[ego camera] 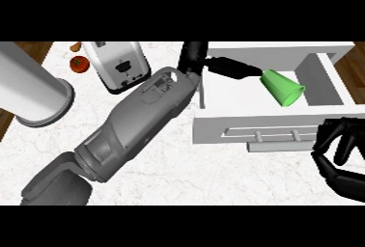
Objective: Pick up the cup, place it into the drawer and close the drawer
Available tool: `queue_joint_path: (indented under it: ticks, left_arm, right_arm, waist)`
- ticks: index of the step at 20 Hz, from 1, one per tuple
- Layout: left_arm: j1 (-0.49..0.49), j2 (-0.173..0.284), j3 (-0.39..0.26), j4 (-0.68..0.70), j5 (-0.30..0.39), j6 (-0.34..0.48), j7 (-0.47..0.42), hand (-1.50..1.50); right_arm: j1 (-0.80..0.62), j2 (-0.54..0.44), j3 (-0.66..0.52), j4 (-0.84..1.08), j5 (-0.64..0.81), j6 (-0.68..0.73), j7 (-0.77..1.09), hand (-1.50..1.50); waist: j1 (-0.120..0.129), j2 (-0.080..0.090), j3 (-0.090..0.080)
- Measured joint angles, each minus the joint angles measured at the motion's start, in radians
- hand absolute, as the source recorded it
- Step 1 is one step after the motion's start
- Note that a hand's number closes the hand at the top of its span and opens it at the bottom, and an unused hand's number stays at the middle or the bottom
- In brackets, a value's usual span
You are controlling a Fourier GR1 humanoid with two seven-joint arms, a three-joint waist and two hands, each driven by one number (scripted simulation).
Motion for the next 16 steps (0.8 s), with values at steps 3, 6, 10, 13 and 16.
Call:
queue_joint_path:
  ticks: [3,6,10,13,16]
  left_arm:
    - [0.021,0.043,0.027,-0.055,0.005,-0.012,0.028,-1.50]
    - [0.065,0.103,0.052,-0.111,0.011,-0.038,0.051,-1.50]
    - [0.131,0.164,0.069,-0.222,0.003,-0.040,0.096,-1.50]
    - [0.207,0.236,0.085,-0.319,0.004,-0.065,0.114,-1.50]
    - [0.270,0.296,0.112,-0.411,0.008,-0.074,0.145,-1.50]
  right_arm:
    - [0.031,-0.006,0.032,-0.048,0.070,-0.002,0.015,1.50]
    - [0.026,-0.023,0.041,-0.065,0.132,-0.012,0.045,1.50]
    - [0.045,-0.004,0.093,-0.061,0.261,-0.046,0.038,1.50]
    - [0.020,0.007,0.121,-0.023,0.346,-0.077,0.036,1.50]
    - [0.001,0.016,0.159,0.032,0.443,-0.111,0.004,1.50]
  waist:
    - [0.017,-0.005,0.000]
    - [0.030,-0.007,0.000]
    - [0.039,-0.008,0.000]
    - [0.050,-0.009,0.000]
    - [0.053,-0.008,0.000]
